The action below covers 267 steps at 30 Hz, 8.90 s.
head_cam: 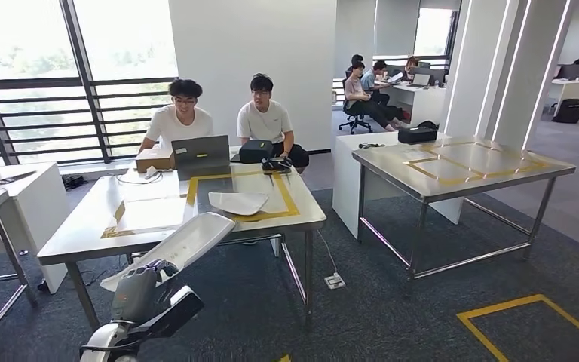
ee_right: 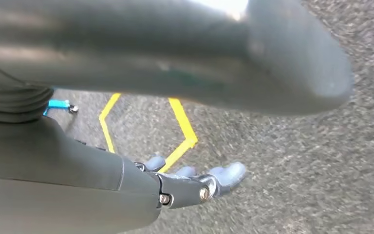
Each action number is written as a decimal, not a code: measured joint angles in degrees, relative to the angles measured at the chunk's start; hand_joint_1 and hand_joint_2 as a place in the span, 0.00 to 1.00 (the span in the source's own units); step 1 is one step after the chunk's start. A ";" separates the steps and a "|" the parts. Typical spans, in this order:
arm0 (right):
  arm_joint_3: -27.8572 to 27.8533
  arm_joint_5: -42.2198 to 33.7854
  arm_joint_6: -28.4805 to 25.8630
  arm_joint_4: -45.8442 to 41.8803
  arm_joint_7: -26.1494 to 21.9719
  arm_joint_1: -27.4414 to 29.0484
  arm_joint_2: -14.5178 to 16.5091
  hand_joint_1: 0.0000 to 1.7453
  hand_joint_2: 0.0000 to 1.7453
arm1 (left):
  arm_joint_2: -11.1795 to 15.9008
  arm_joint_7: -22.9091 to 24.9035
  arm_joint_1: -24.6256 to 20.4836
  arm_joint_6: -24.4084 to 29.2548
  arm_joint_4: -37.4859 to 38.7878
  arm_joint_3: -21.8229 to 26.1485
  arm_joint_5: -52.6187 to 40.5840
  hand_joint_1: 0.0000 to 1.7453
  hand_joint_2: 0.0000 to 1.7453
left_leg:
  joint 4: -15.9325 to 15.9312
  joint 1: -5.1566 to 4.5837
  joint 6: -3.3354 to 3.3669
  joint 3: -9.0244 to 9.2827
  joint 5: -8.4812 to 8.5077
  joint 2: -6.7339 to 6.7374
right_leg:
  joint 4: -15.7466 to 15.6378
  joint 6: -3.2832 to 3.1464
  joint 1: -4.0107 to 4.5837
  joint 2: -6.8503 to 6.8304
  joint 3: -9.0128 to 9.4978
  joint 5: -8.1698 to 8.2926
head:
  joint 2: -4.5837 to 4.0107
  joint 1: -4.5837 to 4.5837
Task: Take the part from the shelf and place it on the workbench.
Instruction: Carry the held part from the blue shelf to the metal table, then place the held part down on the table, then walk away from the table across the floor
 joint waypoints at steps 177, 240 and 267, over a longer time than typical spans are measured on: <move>-1.84 -3.28 -1.26 0.04 -1.49 -0.04 0.96 0.00 0.00 | 3.83 2.21 0.55 -0.80 4.84 4.28 -5.61 0.00 1.00 | -2.52 -1.37 0.67 2.50 0.09 6.77 | -2.38 -3.17 1.90 -2.94 1.06 1.26 | -0.11 -0.25; -2.75 -3.04 -1.06 0.04 -1.30 -0.88 0.78 0.00 0.00 | -1.43 3.78 0.80 1.09 -0.44 4.04 -9.37 0.00 1.00 | 8.93 0.65 -2.32 -1.66 -3.81 7.68 | -2.27 -3.15 0.41 -3.77 0.89 1.82 | 0.00 0.59; -2.75 -3.63 -1.37 0.00 -1.45 -1.11 0.80 0.00 0.00 | -1.84 3.28 0.73 1.14 -0.82 4.02 -9.94 0.00 1.00 | 12.00 -0.31 -1.36 -6.18 -5.70 7.33 | -2.25 -4.17 1.46 -3.89 2.05 0.88 | 0.00 0.20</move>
